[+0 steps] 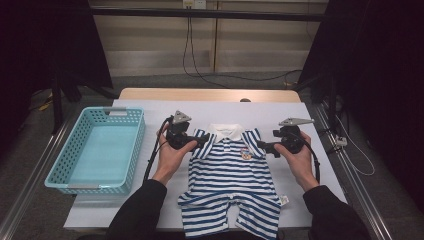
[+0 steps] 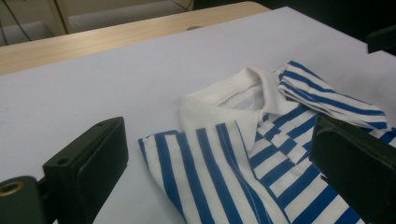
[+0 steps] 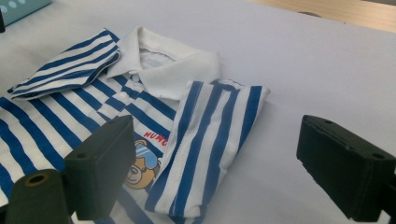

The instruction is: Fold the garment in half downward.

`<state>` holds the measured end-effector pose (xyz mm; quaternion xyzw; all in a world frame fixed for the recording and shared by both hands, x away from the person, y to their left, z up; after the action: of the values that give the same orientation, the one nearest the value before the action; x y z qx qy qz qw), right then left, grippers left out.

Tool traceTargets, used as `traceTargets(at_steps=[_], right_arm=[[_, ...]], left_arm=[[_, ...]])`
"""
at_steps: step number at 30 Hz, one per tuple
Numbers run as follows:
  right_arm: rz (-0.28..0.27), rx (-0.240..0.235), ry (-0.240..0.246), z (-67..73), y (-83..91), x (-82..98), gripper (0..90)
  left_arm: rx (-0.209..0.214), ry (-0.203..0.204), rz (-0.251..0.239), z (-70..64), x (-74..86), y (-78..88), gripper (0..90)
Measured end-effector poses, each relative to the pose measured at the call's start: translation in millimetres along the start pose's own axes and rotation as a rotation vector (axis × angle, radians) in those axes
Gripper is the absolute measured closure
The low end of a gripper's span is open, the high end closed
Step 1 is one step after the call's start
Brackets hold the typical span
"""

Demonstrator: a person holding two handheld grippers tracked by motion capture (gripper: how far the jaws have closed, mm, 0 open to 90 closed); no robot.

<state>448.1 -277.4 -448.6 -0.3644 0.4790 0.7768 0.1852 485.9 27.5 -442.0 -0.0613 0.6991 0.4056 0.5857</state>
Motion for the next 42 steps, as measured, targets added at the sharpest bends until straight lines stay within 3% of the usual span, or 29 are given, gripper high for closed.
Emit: traceTargets(at_steps=[2,8,11,20,22,30,33,35,39,42], right_arm=[[0.024,0.036,0.005,-3.3,-3.3,-4.0,16.2],[0.032,0.037,0.006,-7.2,-13.2,-14.9,22.2],[0.042,0.041,0.022,-9.5,-19.9,-19.7,29.8],[0.071,0.040,0.017,-15.9,-43.1,-30.7,47.7],[0.081,0.037,0.020,-19.3,-47.0,-30.6,55.1],[0.112,0.038,-0.006,-30.8,-55.4,-21.3,60.3],[0.112,0.031,-0.008,-32.4,-55.0,-20.6,61.1],[0.116,0.030,-0.012,-33.3,-55.4,-19.6,61.8],[0.139,0.023,-0.025,-32.7,-59.7,-15.6,62.7],[0.155,0.025,-0.022,-32.4,-63.9,-12.7,64.0]], left_arm=[[-0.010,-0.013,0.030,2.4,3.0,-5.6,3.4],[-0.028,0.053,0.044,12.9,4.5,-11.9,3.8],[-0.052,0.025,0.034,16.2,0.2,-10.7,4.8],[-0.075,0.027,0.052,25.4,-2.8,-21.2,5.8],[-0.076,0.033,0.065,28.2,-0.5,-24.5,6.2],[-0.075,0.084,0.111,36.2,11.4,-29.3,11.6],[-0.085,0.051,0.139,36.3,14.5,-30.0,13.6],[-0.089,0.072,0.138,38.2,15.6,-30.4,13.7],[-0.113,0.062,0.154,43.4,17.6,-29.9,15.2],[-0.118,0.081,0.155,47.4,19.7,-30.3,15.5]])
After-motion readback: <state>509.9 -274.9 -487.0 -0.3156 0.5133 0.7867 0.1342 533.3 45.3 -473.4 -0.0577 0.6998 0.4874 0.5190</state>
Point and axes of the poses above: each handheld gripper's, and its own axes: y roughly backward along the jaws, x roughly out of its underside, z roughly to its left, the point moved 5 cm from there along -y, roughly forward along the jaws, and after that the axes turned 11 degrees about -y, right-handed, at the moved point
